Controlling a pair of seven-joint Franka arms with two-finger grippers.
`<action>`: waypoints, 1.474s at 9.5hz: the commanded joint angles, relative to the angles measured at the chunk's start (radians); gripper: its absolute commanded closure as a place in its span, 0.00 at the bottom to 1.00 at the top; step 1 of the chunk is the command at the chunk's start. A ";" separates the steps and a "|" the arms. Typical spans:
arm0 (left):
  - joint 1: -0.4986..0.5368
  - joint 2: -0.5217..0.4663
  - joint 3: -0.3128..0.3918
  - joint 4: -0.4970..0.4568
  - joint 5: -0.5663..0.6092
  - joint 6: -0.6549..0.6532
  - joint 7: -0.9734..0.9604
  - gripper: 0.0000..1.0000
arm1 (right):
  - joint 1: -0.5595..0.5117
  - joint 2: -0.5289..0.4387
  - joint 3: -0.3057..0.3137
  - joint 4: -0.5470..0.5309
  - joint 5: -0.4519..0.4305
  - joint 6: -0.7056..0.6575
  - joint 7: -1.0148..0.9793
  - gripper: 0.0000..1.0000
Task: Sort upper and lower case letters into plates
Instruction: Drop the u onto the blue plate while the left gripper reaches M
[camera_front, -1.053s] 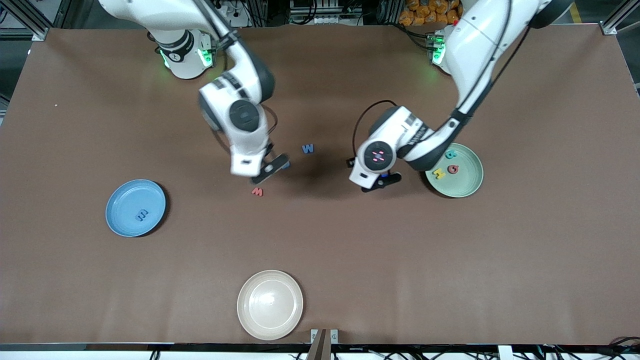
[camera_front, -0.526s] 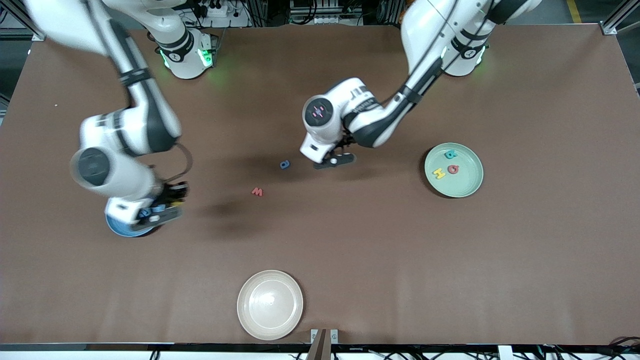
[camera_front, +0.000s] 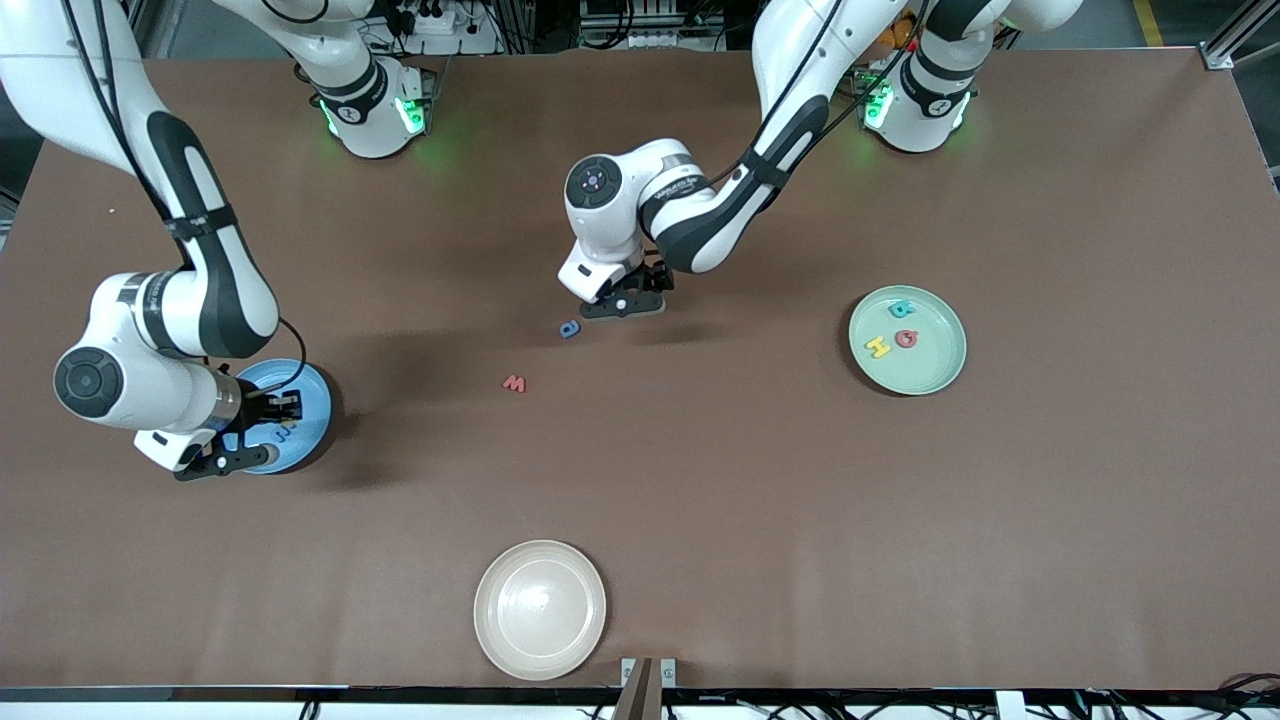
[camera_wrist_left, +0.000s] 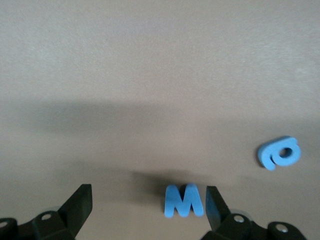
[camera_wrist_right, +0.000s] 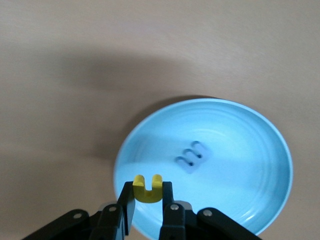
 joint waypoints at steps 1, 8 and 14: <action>-0.034 0.083 0.020 0.091 0.030 0.006 -0.091 0.00 | -0.026 0.020 0.017 0.008 -0.021 -0.009 0.010 1.00; -0.050 0.105 0.031 0.103 -0.047 0.011 -0.252 0.00 | -0.027 0.020 0.017 -0.009 -0.021 -0.060 0.008 0.66; -0.051 0.087 0.020 0.048 -0.056 0.011 -0.246 0.08 | -0.034 0.024 0.025 0.040 -0.010 -0.053 0.006 0.00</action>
